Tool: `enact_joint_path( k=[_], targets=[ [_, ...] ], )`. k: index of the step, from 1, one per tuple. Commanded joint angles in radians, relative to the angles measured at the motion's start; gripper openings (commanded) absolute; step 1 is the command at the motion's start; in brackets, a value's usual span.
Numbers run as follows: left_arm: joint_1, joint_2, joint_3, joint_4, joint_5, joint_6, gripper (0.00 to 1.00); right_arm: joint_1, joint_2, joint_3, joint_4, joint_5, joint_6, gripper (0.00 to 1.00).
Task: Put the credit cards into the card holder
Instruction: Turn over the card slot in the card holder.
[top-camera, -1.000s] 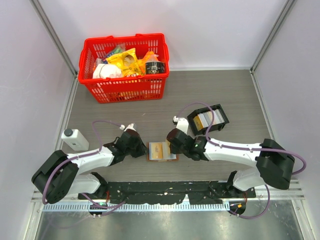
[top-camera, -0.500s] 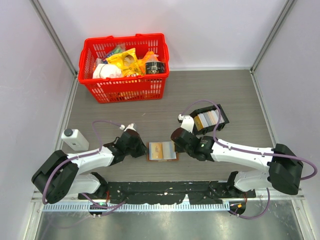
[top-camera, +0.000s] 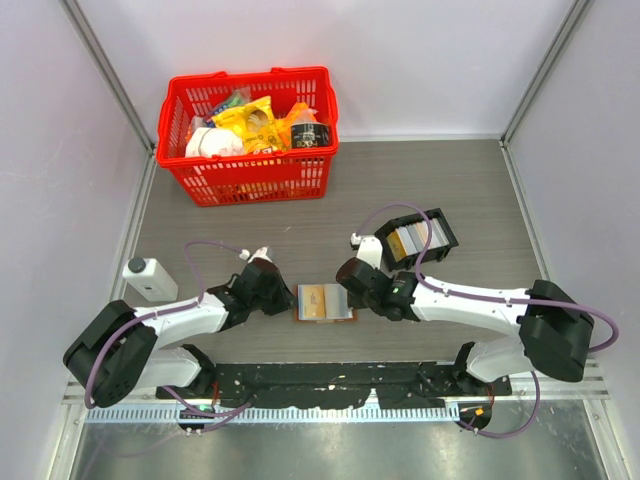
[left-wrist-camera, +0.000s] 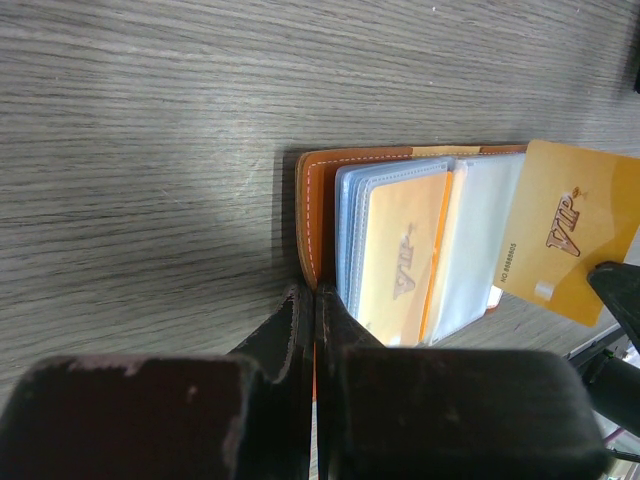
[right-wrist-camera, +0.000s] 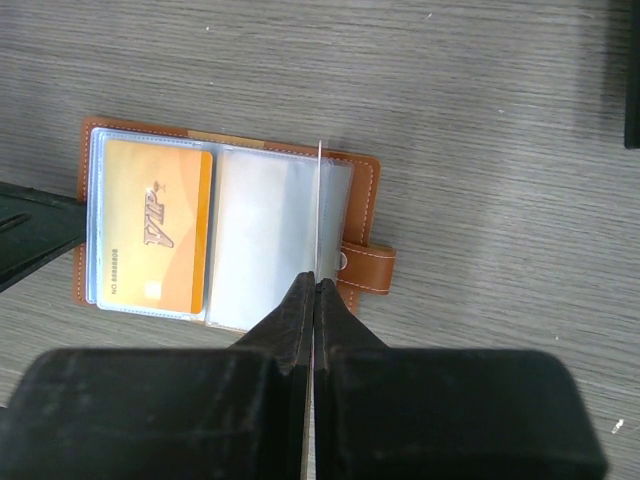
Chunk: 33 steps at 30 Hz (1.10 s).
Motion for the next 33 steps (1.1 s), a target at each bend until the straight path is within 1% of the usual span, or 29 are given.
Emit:
enact_joint_path(
  k=[1, 14, 24, 28, 33],
  targets=[
    [-0.002, 0.022, -0.013, -0.115, -0.029, 0.022, 0.0, 0.003, 0.021, 0.005, 0.056, -0.032, 0.004, 0.01],
    [-0.002, 0.041, -0.01, -0.111, -0.025, 0.025, 0.0, 0.003, 0.055, 0.041, 0.132, -0.113, 0.01, 0.01],
    [-0.002, 0.045, -0.015, -0.105, -0.025, 0.024, 0.0, 0.003, 0.034, 0.079, 0.1, -0.106, -0.017, 0.01],
    [-0.004, 0.05, -0.012, -0.097, -0.025, 0.024, 0.0, 0.001, 0.058, 0.076, 0.143, -0.149, -0.016, 0.01],
    [-0.002, 0.056, -0.015, -0.097, -0.025, 0.022, 0.0, 0.003, 0.069, 0.065, 0.264, -0.242, -0.006, 0.01]
  ],
)
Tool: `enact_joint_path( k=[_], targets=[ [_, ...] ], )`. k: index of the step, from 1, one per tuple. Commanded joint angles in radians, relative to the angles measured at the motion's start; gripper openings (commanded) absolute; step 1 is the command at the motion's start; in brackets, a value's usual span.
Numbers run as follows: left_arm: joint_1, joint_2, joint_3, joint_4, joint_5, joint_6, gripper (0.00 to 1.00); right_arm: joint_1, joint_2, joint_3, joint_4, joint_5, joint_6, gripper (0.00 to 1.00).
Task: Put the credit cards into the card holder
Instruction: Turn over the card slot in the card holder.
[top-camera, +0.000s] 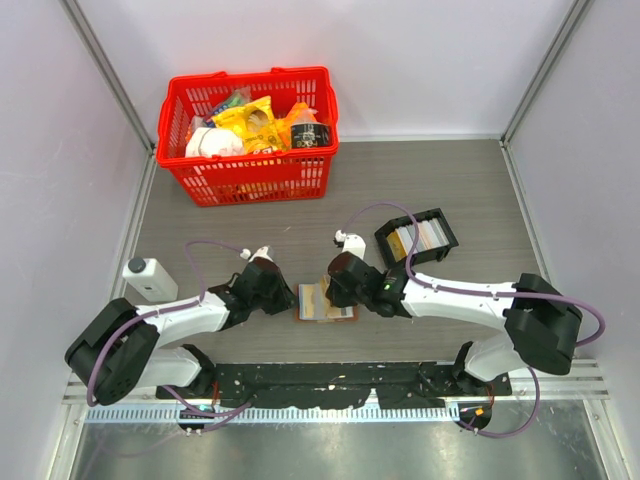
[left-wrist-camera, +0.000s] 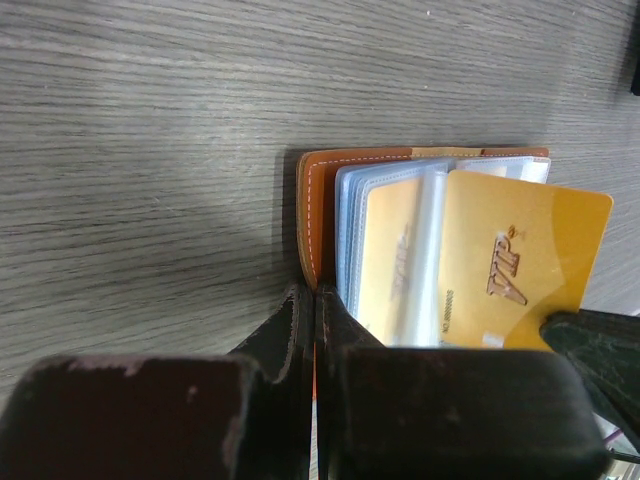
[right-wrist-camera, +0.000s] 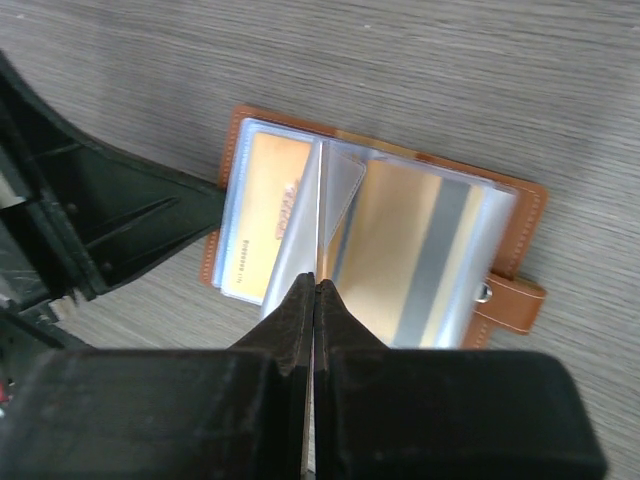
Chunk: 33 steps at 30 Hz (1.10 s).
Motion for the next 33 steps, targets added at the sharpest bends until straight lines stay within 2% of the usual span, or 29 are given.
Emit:
enact_joint_path(
  k=[1, 7, 17, 23, 33],
  targets=[
    [-0.002, 0.04, -0.022, -0.106, -0.027, 0.022, 0.0, 0.003, 0.003, 0.026, 0.139, -0.083, 0.005, 0.01],
    [-0.004, 0.037, -0.025, -0.106, -0.029, 0.02, 0.0, 0.003, 0.009, 0.037, 0.2, -0.135, 0.006, 0.01],
    [-0.002, 0.023, -0.033, -0.118, -0.038, 0.013, 0.0, -0.055, -0.159, -0.052, 0.157, -0.031, 0.032, 0.01],
    [-0.004, 0.022, -0.031, -0.121, -0.038, 0.013, 0.0, -0.119, -0.239, -0.115, 0.032, 0.037, 0.052, 0.01],
    [-0.002, 0.034, -0.021, -0.12, -0.035, 0.017, 0.0, -0.122, -0.212, -0.111, -0.07, 0.064, 0.035, 0.01]
  ],
)
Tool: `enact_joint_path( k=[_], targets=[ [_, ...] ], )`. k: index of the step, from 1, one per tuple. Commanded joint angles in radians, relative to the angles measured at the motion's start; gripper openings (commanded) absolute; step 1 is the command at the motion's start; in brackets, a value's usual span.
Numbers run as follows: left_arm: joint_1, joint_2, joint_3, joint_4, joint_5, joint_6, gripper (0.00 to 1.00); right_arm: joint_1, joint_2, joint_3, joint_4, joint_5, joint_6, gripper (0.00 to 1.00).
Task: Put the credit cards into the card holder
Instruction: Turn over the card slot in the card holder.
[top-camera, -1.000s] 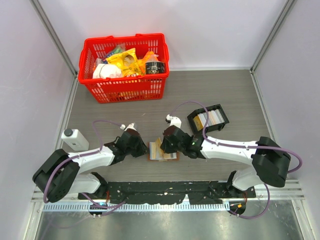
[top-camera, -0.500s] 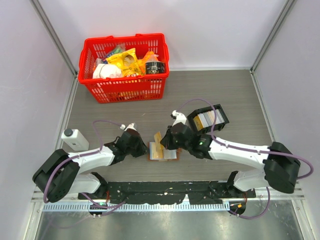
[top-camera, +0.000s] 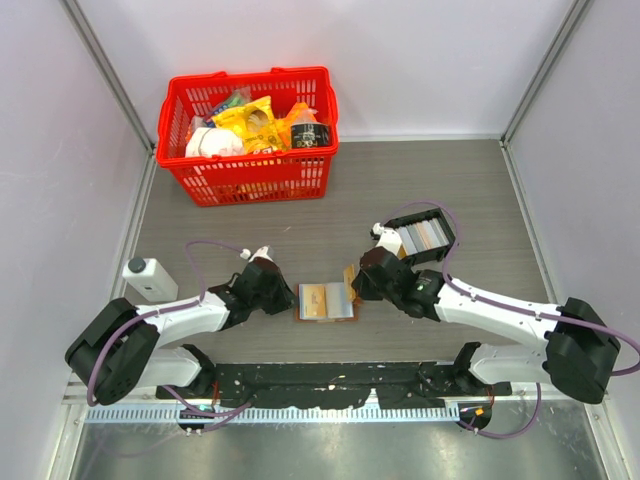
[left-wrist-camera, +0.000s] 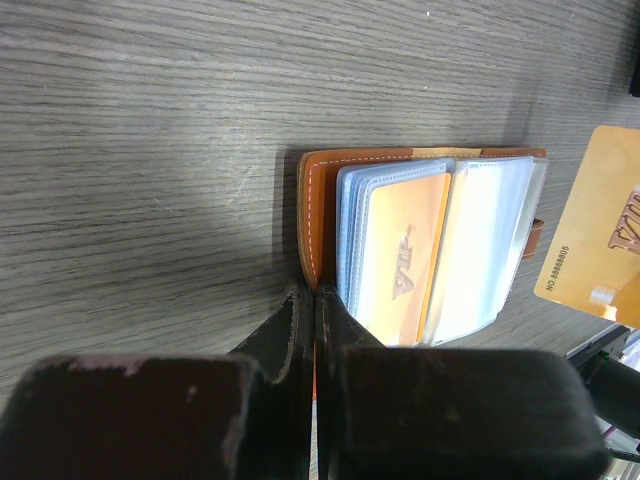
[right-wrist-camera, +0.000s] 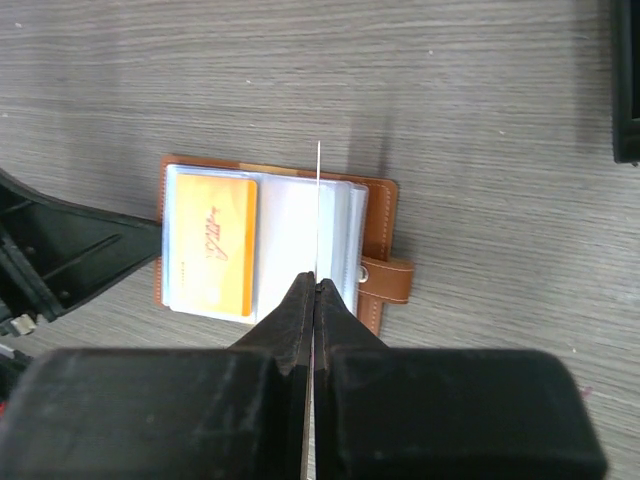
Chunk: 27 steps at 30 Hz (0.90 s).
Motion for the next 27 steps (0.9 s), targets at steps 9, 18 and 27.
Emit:
enact_joint_path(
  k=[9, 18, 27],
  targets=[
    [-0.002, 0.043, -0.016, -0.121, -0.03, 0.023, 0.0, 0.005, 0.059, -0.019, 0.009, 0.007, -0.006, 0.01],
    [-0.004, 0.043, -0.016, -0.121, -0.03, 0.024, 0.0, 0.019, 0.068, -0.036, 0.062, -0.008, 0.009, 0.01],
    [-0.004, 0.056, -0.016, -0.113, -0.027, 0.026, 0.0, 0.046, 0.077, 0.041, 0.022, 0.024, 0.0, 0.01]
  ],
)
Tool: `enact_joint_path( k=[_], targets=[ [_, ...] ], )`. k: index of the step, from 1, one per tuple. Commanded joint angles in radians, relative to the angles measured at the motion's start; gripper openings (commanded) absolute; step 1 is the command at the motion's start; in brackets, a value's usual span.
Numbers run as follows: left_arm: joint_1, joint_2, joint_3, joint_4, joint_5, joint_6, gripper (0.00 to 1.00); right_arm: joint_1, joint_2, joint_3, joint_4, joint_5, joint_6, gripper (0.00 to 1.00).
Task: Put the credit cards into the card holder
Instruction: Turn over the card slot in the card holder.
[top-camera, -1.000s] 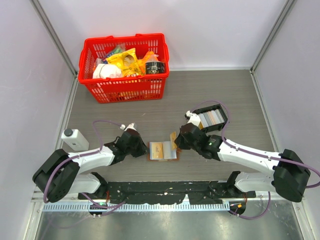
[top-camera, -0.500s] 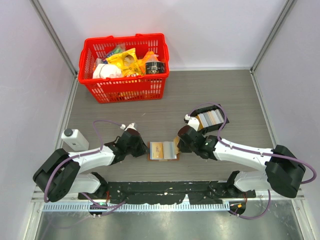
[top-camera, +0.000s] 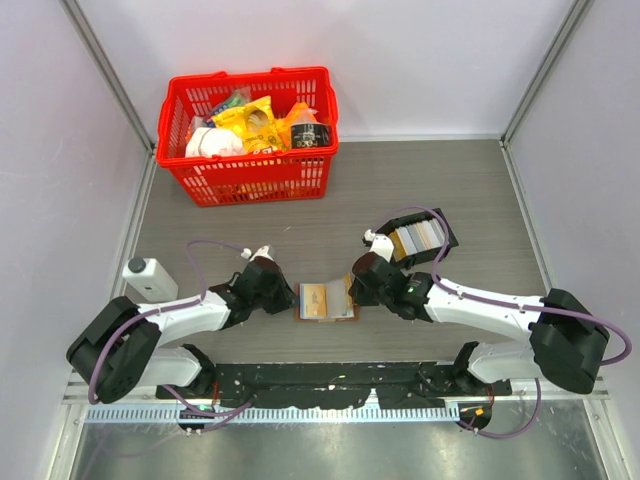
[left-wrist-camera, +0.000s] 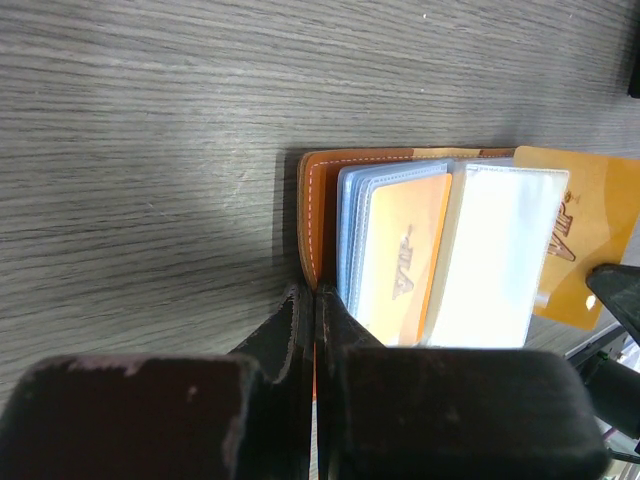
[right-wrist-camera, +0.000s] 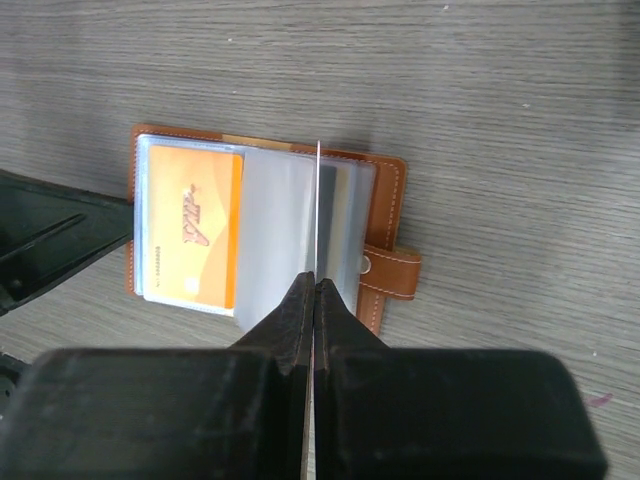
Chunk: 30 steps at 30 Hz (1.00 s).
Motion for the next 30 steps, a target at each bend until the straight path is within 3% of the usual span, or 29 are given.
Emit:
enact_joint_path(
  k=[1, 6, 12, 17, 30],
  targets=[
    [-0.002, 0.044, -0.023, -0.117, -0.03, 0.025, 0.0, 0.02, 0.003, 0.075, -0.008, 0.027, -0.003, 0.01],
    [-0.004, 0.04, -0.028, -0.114, -0.03, 0.024, 0.0, 0.037, 0.022, 0.137, -0.054, 0.033, -0.012, 0.01],
    [-0.002, 0.035, -0.031, -0.114, -0.032, 0.024, 0.0, 0.041, 0.085, 0.125, 0.032, -0.045, 0.0, 0.01],
    [-0.002, 0.037, -0.036, -0.109, -0.033, 0.019, 0.0, 0.044, 0.118, 0.066, 0.219, -0.121, 0.06, 0.01],
    [-0.002, 0.026, -0.034, -0.121, -0.036, 0.018, 0.0, 0.044, 0.149, 0.011, 0.288, -0.142, 0.083, 0.01]
  ],
)
